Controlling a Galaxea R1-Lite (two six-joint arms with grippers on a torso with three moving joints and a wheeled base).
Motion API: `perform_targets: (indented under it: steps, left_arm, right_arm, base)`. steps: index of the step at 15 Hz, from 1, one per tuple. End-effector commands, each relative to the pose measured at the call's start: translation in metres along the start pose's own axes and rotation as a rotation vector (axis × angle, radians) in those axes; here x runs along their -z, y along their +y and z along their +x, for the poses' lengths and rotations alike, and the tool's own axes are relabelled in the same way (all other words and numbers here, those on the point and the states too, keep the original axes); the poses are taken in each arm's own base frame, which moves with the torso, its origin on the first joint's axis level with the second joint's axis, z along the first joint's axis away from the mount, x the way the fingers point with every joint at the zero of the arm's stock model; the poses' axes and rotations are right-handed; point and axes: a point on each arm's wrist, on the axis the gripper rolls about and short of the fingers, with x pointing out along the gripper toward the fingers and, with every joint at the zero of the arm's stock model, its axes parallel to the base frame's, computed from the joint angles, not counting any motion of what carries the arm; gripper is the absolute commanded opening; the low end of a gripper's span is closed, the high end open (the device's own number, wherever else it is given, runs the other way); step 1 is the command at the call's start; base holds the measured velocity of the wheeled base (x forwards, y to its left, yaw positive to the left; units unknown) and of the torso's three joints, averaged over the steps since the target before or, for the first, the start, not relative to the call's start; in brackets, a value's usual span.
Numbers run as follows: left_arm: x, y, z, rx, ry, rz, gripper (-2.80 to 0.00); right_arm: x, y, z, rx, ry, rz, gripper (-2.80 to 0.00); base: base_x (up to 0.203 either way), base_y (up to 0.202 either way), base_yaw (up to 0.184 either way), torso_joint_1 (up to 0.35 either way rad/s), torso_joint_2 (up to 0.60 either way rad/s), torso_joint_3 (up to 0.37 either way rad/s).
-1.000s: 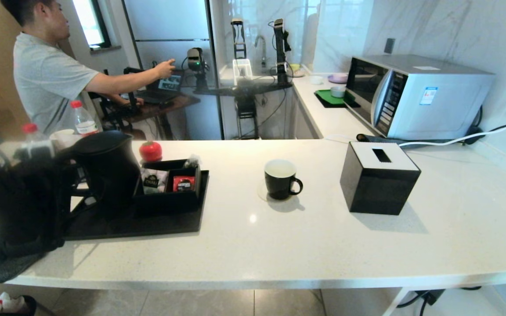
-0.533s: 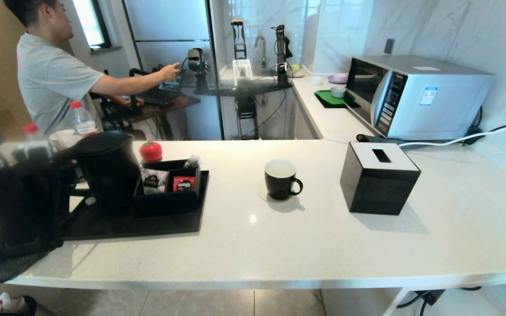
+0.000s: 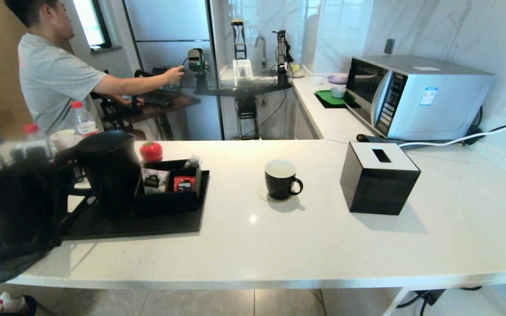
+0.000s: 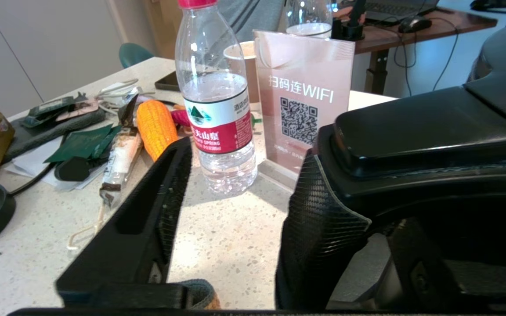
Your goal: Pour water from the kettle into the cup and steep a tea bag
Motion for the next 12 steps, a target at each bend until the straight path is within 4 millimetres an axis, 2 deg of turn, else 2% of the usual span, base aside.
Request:
perform_targets:
  steps: [1, 8, 12]
  left_arm:
    - [-0.003, 0.001, -0.003, 0.0, -0.002, 0.0, 0.0]
    - [-0.005, 0.007, -0.021, 0.009, 0.111, 0.012, 0.0]
    - [-0.019, 0.012, -0.035, -0.006, 0.171, -0.028, 0.0]
  right_arm:
    - [0.0, 0.0, 0.0, -0.001, 0.001, 0.0, -2.8]
    - [0.0, 0.0, 0.0, -0.001, 0.001, 0.0, -2.8]
    - [0.0, 0.0, 0.0, -0.001, 0.001, 0.0, -2.8]
  base:
    - [0.0, 0.0, 0.0, 0.0, 0.0, 0.0]
    - [0.0, 0.0, 0.0, 0.0, 0.0, 0.0]
    - [0.0, 0.0, 0.0, 0.0, 0.0, 0.0]
